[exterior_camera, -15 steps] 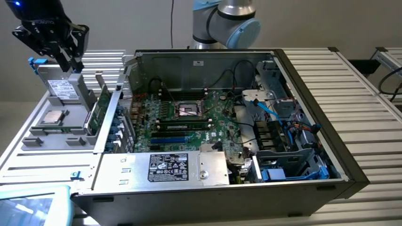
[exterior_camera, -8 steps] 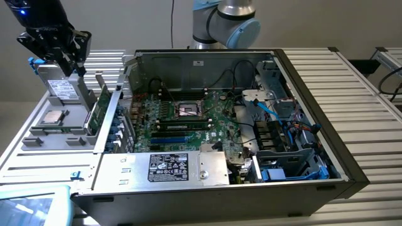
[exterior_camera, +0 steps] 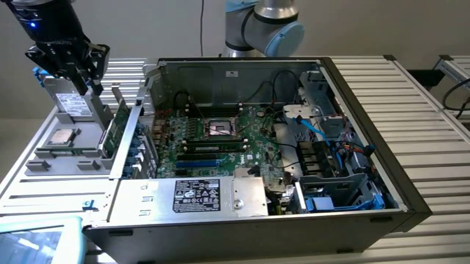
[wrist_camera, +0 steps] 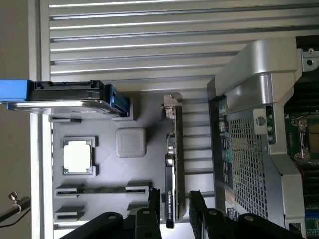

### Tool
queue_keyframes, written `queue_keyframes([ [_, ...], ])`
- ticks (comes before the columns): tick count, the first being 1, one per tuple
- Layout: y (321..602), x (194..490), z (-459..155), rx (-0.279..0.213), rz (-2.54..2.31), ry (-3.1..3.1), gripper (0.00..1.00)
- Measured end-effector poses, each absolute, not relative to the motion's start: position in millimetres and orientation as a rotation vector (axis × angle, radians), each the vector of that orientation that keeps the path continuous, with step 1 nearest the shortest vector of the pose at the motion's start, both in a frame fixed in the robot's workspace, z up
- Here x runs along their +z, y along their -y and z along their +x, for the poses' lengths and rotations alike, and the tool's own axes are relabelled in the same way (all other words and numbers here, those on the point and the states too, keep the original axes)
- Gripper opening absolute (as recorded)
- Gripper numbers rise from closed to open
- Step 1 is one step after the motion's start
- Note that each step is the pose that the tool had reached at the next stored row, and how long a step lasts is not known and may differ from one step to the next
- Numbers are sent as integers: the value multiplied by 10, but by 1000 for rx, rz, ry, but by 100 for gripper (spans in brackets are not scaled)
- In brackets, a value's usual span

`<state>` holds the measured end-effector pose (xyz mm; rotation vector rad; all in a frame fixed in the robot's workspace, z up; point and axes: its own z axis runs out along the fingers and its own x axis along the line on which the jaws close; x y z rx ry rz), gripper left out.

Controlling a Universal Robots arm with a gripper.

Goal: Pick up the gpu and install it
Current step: 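Pick up the gpu and move the gpu toward the slot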

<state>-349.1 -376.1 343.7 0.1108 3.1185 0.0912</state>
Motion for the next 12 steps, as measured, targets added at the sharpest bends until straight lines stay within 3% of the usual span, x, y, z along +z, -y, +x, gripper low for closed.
queue_keyframes([
  [12,3761,3217,-3511,91,111,-3119,38],
])
